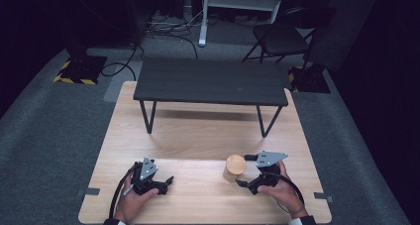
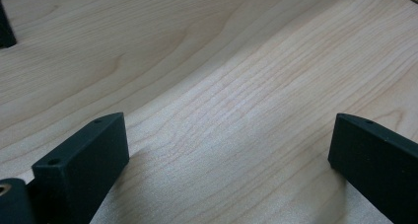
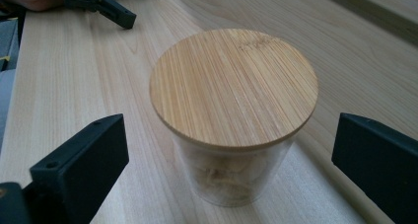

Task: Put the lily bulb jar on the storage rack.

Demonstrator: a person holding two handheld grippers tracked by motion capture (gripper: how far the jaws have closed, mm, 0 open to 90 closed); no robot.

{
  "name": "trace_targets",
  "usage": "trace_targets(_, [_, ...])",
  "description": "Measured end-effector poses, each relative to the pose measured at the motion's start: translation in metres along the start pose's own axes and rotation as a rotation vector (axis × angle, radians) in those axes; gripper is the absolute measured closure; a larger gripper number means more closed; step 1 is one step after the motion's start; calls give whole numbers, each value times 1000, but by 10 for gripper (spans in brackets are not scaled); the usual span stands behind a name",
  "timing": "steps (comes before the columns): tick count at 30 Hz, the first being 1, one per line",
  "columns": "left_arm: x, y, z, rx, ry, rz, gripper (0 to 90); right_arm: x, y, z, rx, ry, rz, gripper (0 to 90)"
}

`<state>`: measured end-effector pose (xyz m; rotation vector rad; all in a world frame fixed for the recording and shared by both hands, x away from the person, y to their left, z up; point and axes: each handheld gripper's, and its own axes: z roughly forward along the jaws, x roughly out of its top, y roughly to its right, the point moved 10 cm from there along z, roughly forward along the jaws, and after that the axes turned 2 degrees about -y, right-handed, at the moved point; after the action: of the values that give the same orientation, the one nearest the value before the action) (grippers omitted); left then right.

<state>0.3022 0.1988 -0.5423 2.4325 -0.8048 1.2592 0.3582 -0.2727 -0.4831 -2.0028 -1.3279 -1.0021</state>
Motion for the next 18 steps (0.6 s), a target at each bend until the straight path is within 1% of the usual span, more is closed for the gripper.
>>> trace_targets(4, [0, 0, 0, 0, 0, 1, 19, 1, -1, 8, -8, -14, 2, 3])
trace_targets(8, [0, 0, 0, -2, 0, 2, 18, 1, -2, 16, -42, -22, 8, 4])
trace_targets(10, [0, 0, 0, -3, 0, 3, 19, 1, -3, 20, -72, -41, 8, 15])
trace_targets(11, [0, 0, 0, -4, 0, 3, 19, 1, -4, 24, -93, -53, 5, 53])
trace_targets(13, [0, 0, 0, -4, 0, 3, 18, 1, -4, 25, -93, -51, 5, 70])
trace_targets(14, [0, 0, 0, -4, 0, 3, 19, 0, -5, 26, -95, -37, 2, 156])
trace_targets(15, [0, 0, 0, -4, 0, 3, 19, 0, -5, 26, -95, -37, 2, 156])
trace_targets(17, [0, 0, 0, -4, 0, 3, 19, 2, -7, 28, -103, -43, -22, 211])
trace_targets(18, [0, 0, 0, -4, 0, 3, 18, 3, -9, 30, -104, -51, -47, 230])
